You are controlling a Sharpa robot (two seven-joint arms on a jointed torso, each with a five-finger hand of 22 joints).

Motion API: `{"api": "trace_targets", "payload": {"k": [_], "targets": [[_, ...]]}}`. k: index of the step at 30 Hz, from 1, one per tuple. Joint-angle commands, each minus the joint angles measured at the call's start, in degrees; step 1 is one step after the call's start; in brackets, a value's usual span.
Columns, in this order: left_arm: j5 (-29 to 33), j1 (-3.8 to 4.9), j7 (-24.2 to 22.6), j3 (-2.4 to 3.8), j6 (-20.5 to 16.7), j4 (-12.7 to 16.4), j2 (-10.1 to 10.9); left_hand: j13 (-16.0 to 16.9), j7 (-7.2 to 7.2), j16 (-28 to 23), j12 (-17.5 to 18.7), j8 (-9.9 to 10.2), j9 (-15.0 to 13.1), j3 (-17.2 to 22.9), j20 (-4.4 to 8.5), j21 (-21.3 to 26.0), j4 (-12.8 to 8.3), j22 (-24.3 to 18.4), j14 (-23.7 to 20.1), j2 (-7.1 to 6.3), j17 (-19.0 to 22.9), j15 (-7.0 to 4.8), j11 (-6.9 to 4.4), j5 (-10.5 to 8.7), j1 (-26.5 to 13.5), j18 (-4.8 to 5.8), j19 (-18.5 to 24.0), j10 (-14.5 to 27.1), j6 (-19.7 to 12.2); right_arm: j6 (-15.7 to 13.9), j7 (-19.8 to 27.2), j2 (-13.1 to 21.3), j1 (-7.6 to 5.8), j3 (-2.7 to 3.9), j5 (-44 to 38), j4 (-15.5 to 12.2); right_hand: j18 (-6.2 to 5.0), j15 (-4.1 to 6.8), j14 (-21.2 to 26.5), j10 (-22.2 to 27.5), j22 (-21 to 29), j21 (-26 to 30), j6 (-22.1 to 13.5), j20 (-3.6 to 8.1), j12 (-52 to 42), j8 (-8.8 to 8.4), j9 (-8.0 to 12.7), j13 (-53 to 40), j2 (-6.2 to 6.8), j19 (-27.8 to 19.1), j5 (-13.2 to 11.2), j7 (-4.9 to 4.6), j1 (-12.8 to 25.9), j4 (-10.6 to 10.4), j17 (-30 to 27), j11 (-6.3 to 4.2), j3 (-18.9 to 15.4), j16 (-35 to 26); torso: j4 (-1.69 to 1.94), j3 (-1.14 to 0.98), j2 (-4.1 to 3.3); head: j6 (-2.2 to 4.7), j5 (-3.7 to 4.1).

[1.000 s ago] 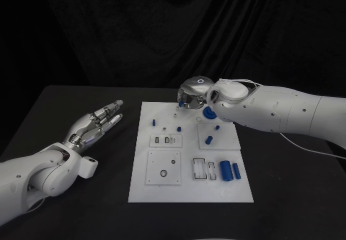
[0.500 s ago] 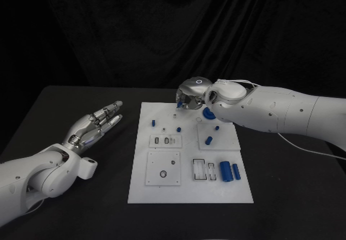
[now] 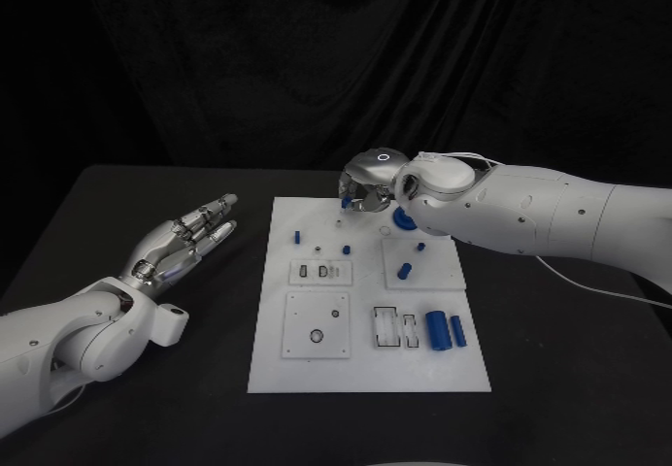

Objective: Assemble the parts on the task board

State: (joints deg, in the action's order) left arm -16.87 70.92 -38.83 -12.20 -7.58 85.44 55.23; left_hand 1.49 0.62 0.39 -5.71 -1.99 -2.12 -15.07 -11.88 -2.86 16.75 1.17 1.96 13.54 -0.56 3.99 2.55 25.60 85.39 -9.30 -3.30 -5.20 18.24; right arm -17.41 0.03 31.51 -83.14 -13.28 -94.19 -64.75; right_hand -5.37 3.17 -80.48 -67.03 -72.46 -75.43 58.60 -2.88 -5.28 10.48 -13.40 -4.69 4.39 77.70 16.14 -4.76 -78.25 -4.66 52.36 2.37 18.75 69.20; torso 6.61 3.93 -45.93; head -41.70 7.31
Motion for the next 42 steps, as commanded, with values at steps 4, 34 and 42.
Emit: {"api": "trace_targets", "payload": {"k": [4, 34, 42], "targets": [[-0.2, 0.11, -10.3, 0.04, 0.7, 0.0, -0.1, 0.0, -0.09, 0.1, -0.3, -0.1, 0.0, -0.3, -0.13, 0.3, 0.0, 0.0, -0.5, 0.07, 0.1, -0.01, 0.30, 0.31, -0.3, -1.10, 0.4, 0.2, 0.2, 2.1, -0.5, -0.4, 0.30, 0.05, -0.1, 0.5, 0.65, -0.25, 0.4, 0.6, 0.0, 0.4, -0.8, -0.54, 0.7, -0.63, -8.6, 0.0, -0.01, -0.2, 0.1, 0.12, 0.8, -0.1, -0.3, 0.02, 0.5, -0.4, 0.02, -0.01, -0.06, -0.10, 0.14], [-0.2, 0.11, -10.1, 0.04, 1.2, -0.7, -0.4, 0.0, 0.00, 0.1, -0.2, -0.1, 0.0, -0.2, -0.29, 0.3, -0.1, 0.0, -0.5, 0.02, 0.0, 0.20, 0.35, 0.87, 0.0, -1.10, 0.3, 0.4, -0.1, 3.9, -1.5, -1.6, 0.89, 0.05, -0.1, 2.0, -0.89, -2.20, 6.8, 19.8, 4.9, 7.5, -24.5, -2.44, 1.8, -7.22, -1.1, 0.2, 1.86, -6.2, -0.1, 4.01, 2.4, -0.4, -8.6, 2.02, -1.2, -6.6, 0.06, 0.04, -0.04, -0.52, 0.32], [-0.2, 0.10, -10.2, 0.04, 1.1, -0.4, 0.2, 0.0, 0.02, 0.1, -0.2, -0.1, 0.0, -0.2, -0.30, 0.3, -0.1, 0.0, -0.5, 0.02, 0.0, 0.21, 0.33, 0.87, 0.0, -1.10, 0.3, 0.3, -0.1, -1.2, -1.1, 2.3, -0.04, 0.16, -0.1, -1.3, -1.89, -2.17, 10.2, 21.4, 8.2, 12.7, -27.4, -2.53, 0.9, -6.76, 1.9, -2.7, 1.18, -9.3, 0.0, 1.83, 2.2, -0.7, -14.2, 1.56, -4.0, -11.2, -0.03, 0.05, -0.02, -0.39, -0.19]]}}
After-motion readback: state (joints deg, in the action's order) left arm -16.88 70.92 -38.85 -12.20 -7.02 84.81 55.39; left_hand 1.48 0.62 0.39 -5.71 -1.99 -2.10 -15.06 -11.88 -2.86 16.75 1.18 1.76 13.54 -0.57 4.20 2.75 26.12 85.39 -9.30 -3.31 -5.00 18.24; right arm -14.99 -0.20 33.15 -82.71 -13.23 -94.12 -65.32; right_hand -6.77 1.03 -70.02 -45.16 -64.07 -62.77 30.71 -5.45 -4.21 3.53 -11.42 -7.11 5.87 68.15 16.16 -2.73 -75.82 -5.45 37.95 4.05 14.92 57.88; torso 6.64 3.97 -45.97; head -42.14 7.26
